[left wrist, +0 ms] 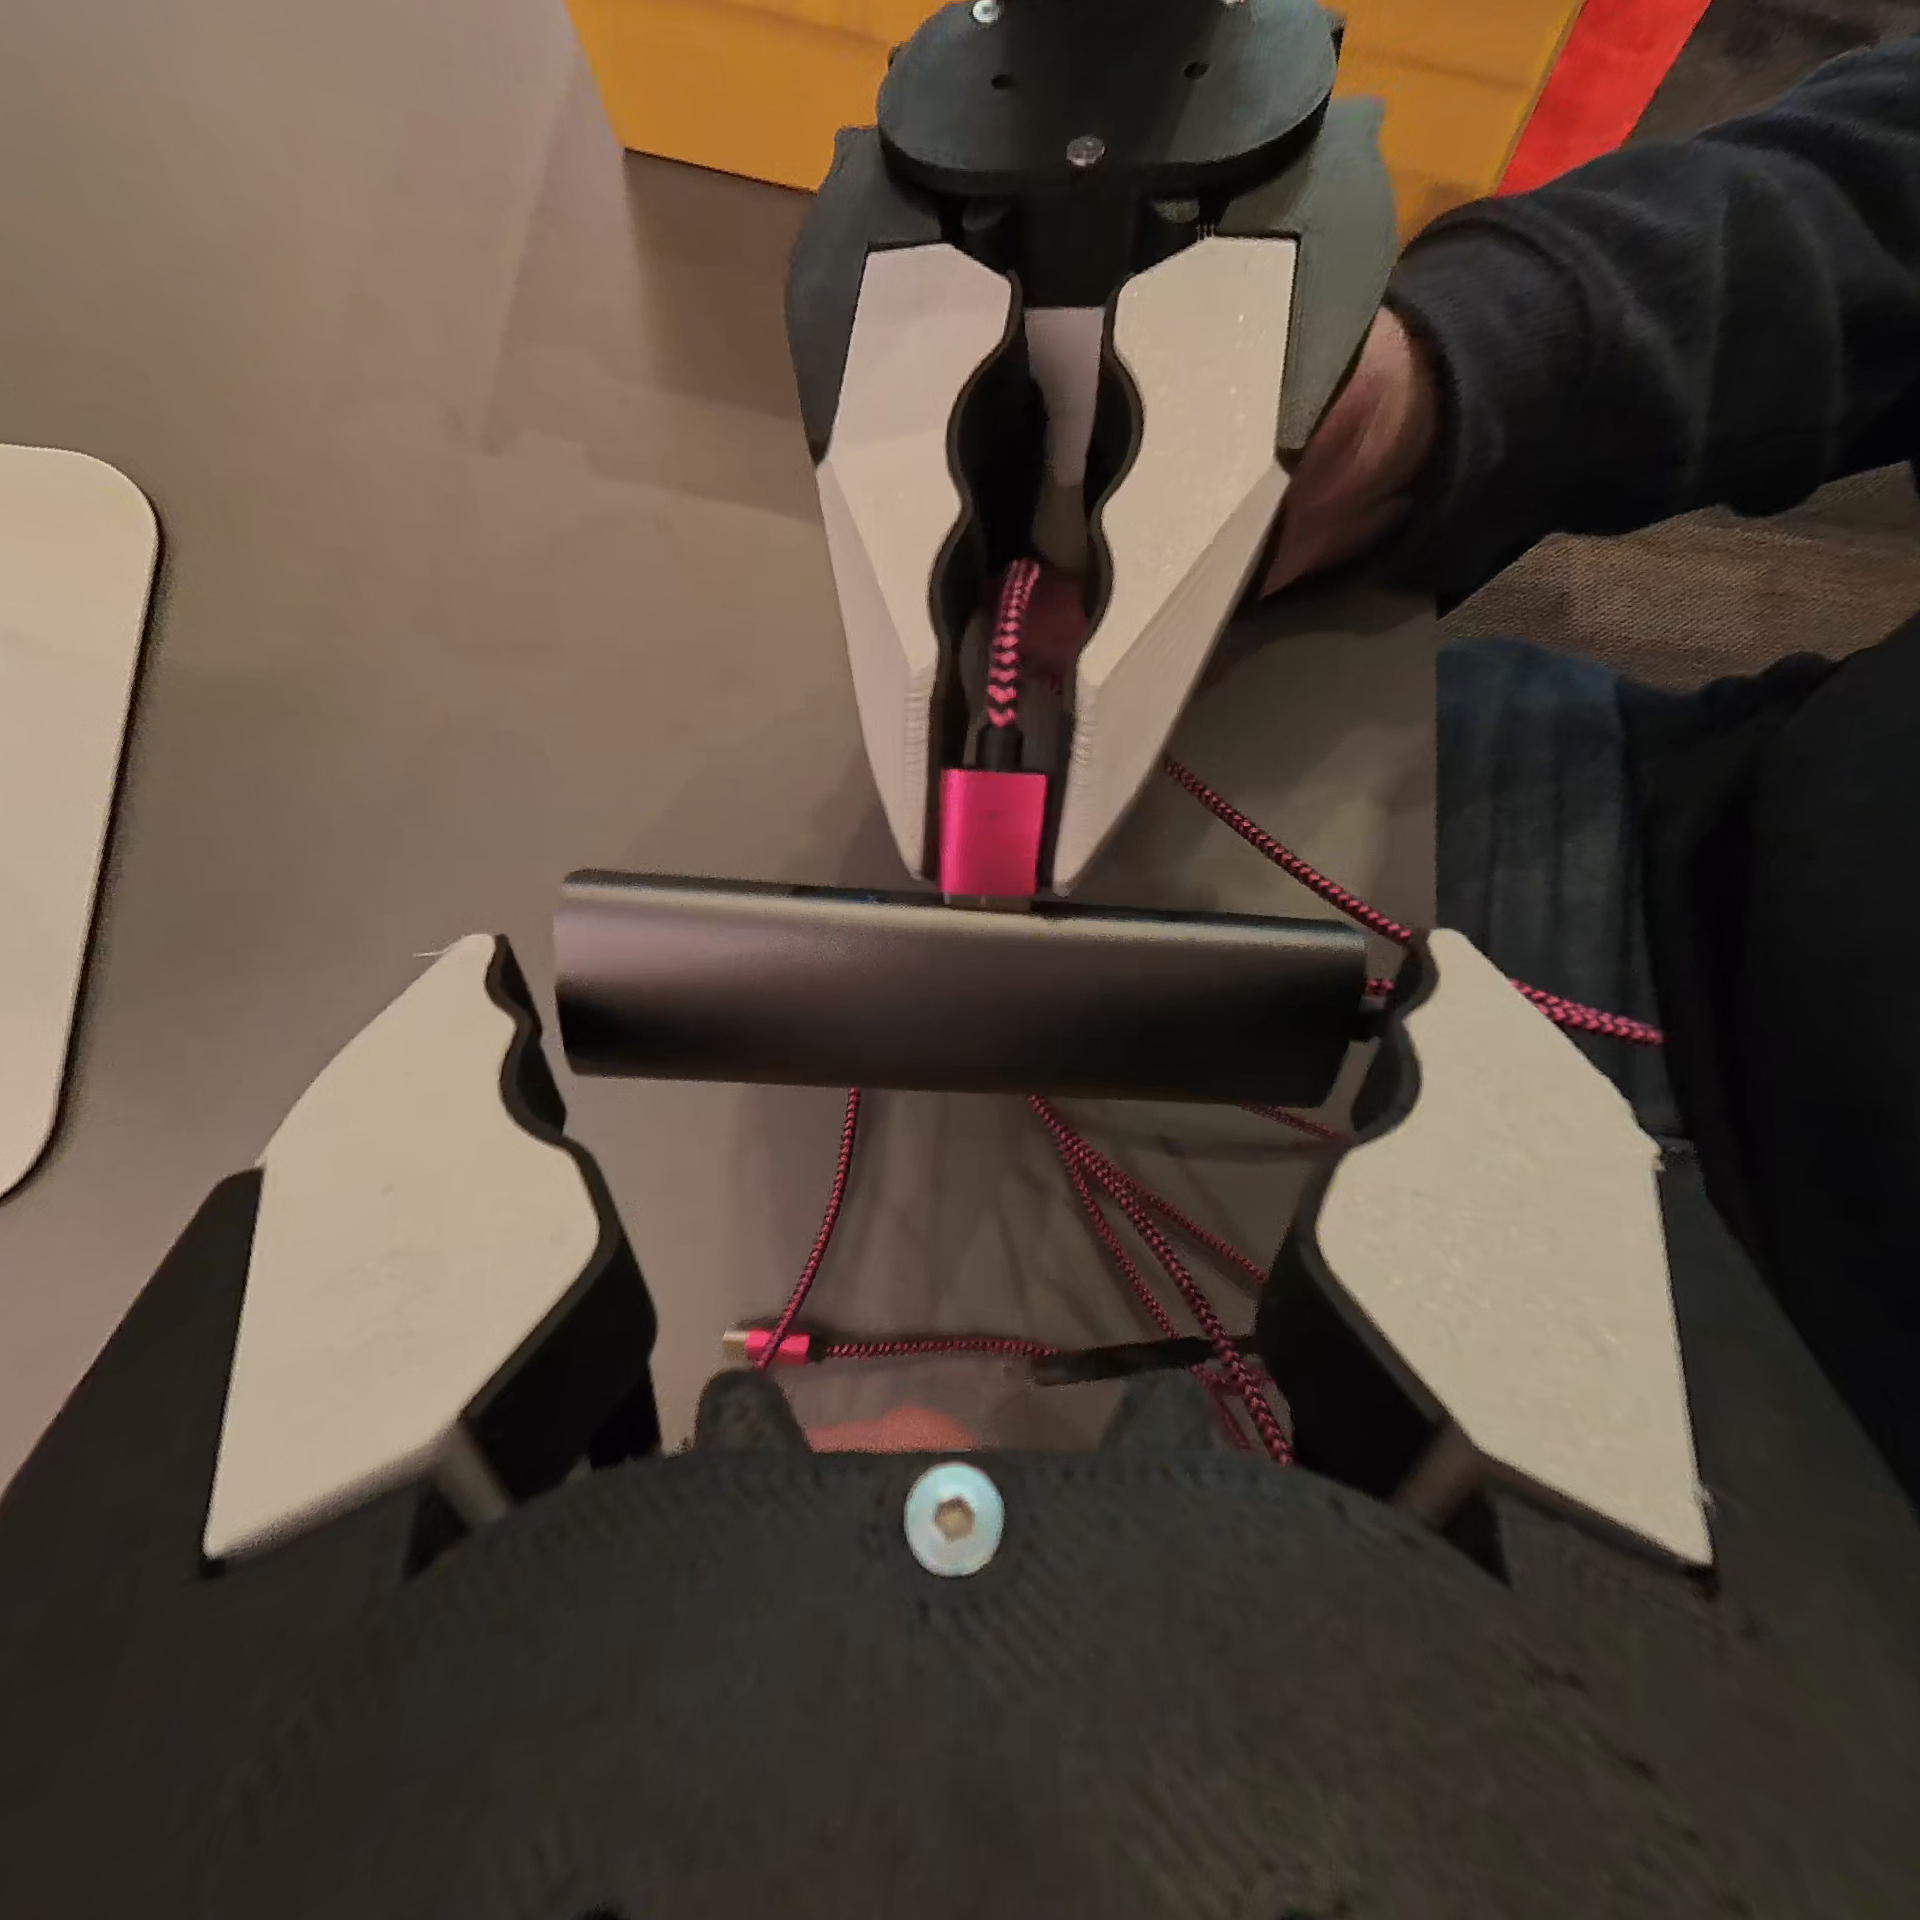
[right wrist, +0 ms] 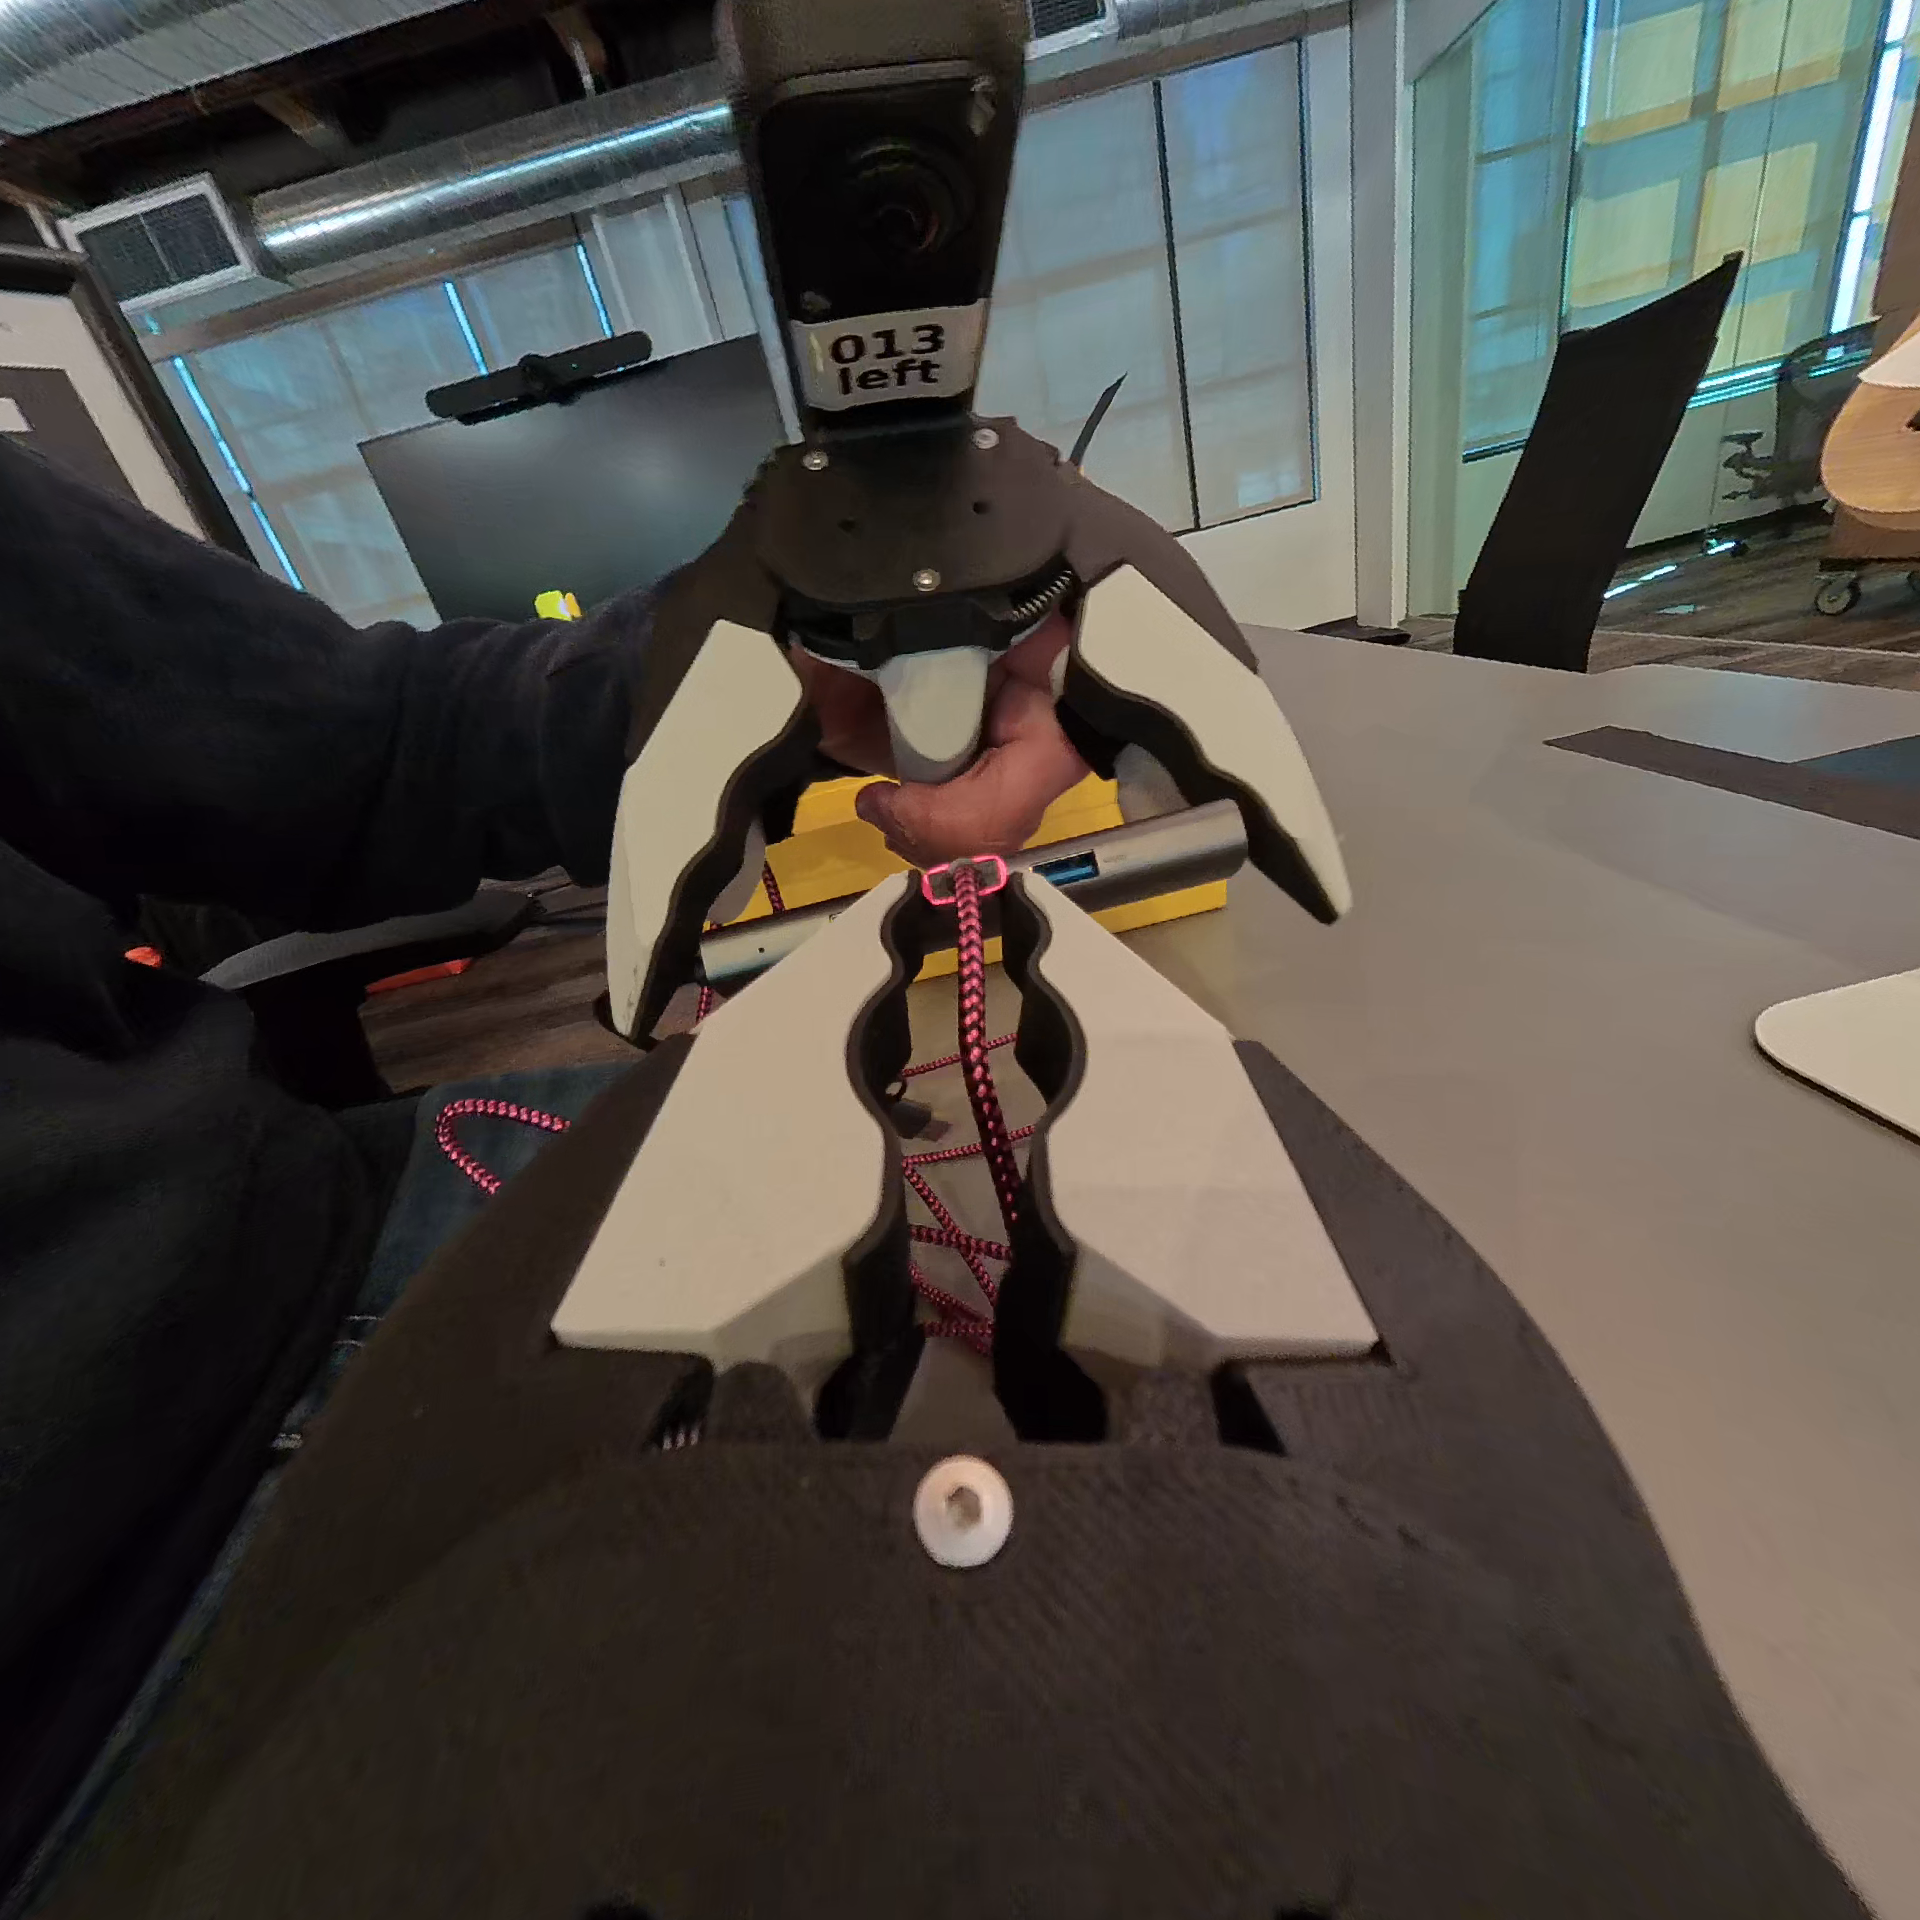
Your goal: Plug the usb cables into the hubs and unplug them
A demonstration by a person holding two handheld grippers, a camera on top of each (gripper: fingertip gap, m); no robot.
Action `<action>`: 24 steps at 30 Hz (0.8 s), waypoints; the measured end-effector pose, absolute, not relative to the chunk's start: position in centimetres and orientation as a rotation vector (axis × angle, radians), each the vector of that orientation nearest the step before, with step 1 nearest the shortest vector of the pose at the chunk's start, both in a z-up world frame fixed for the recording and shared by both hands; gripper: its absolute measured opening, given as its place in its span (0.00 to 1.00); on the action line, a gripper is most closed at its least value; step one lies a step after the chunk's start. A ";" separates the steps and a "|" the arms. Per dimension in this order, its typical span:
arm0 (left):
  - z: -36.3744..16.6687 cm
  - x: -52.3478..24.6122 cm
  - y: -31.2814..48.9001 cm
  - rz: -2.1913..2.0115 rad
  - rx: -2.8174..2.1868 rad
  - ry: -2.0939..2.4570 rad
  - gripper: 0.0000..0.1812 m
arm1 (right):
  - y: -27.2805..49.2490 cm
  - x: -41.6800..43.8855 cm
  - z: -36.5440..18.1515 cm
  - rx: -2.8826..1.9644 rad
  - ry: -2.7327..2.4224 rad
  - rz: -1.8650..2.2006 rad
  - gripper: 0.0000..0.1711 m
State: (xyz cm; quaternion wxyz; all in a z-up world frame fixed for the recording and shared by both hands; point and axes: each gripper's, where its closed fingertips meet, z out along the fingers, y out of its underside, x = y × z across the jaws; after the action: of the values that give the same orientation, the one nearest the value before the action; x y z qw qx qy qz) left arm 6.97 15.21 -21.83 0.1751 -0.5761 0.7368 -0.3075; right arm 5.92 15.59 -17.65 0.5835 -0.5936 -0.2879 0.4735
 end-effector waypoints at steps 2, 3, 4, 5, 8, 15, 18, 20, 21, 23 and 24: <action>-21.9 7.0 15.6 -0.787 -1.604 2.092 0.81 | 15.8 6.0 -17.9 -1.400 -0.659 1.102 0.07; -21.8 7.0 15.6 -0.758 -1.587 2.104 0.81 | 15.8 5.9 -18.0 -1.402 -0.663 1.104 0.07; -21.8 7.1 15.5 -0.736 -1.565 2.112 0.81 | 15.7 5.9 -18.0 -1.399 -0.662 1.109 0.07; -21.9 7.1 15.5 -0.714 -1.550 2.128 0.81 | 15.7 5.8 -17.9 -1.397 -0.662 1.110 0.07; -22.4 7.0 15.3 -0.700 -1.580 2.170 0.79 | 15.7 5.6 -18.0 -1.398 -0.671 1.099 0.07; -22.2 6.9 15.3 -0.732 -1.611 2.189 0.75 | 15.5 5.7 -18.0 -1.391 -0.684 1.090 0.07; -22.4 6.6 15.3 -0.719 -1.620 2.221 0.75 | 15.6 5.4 -18.2 -1.399 -0.713 1.058 0.07; -22.5 6.4 15.2 -0.721 -1.632 2.238 0.75 | 15.6 5.3 -18.2 -1.400 -0.738 1.030 0.07; -22.5 6.3 15.2 -0.720 -1.638 2.250 0.75 | 15.6 5.3 -18.3 -1.405 -0.756 1.011 0.07; -22.6 6.2 15.1 -0.728 -1.644 2.265 0.75 | 15.6 5.3 -18.3 -1.409 -0.780 0.980 0.08; -22.6 6.1 15.0 -0.743 -1.653 2.275 0.75 | 15.6 5.2 -18.3 -1.406 -0.791 0.966 0.08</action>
State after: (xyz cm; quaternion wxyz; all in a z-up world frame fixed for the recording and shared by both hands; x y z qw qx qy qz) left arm 6.12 14.95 -22.58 0.1162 -0.5644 0.7769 -0.2537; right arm 5.25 15.57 -18.33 0.5895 -0.6040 -0.3398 0.4149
